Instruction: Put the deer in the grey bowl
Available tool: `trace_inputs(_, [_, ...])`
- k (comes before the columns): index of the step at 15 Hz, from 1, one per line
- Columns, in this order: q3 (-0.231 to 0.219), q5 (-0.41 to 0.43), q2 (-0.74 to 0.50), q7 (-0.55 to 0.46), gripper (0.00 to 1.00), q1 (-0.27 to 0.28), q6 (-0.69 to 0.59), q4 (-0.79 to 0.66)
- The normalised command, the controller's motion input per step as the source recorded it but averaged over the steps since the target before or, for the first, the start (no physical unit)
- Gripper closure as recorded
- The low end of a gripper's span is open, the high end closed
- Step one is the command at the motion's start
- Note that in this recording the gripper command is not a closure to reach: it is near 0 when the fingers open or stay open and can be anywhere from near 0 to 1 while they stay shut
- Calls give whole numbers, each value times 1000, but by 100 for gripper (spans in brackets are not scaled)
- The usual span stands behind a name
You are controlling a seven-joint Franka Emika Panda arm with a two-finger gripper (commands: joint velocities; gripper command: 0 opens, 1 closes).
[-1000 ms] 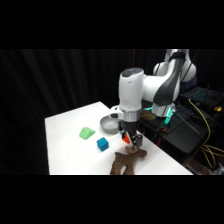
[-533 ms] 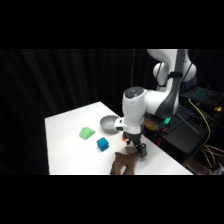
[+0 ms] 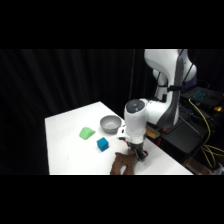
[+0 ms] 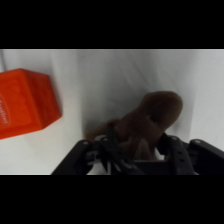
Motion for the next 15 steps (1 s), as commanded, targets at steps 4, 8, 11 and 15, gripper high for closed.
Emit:
trace_inputs(4, [-177, -139, -267, 129, 73, 159, -102, -37])
trace_inputs(8, [-121, -153, -538, 125, 46, 91, -428, -77])
trace_inputs(11, [10, -132, -740, -82, 45, -107, -647, -11])
trace_inputs(15, [-10, -177, -513, -113, 45, -216, -506, 161])
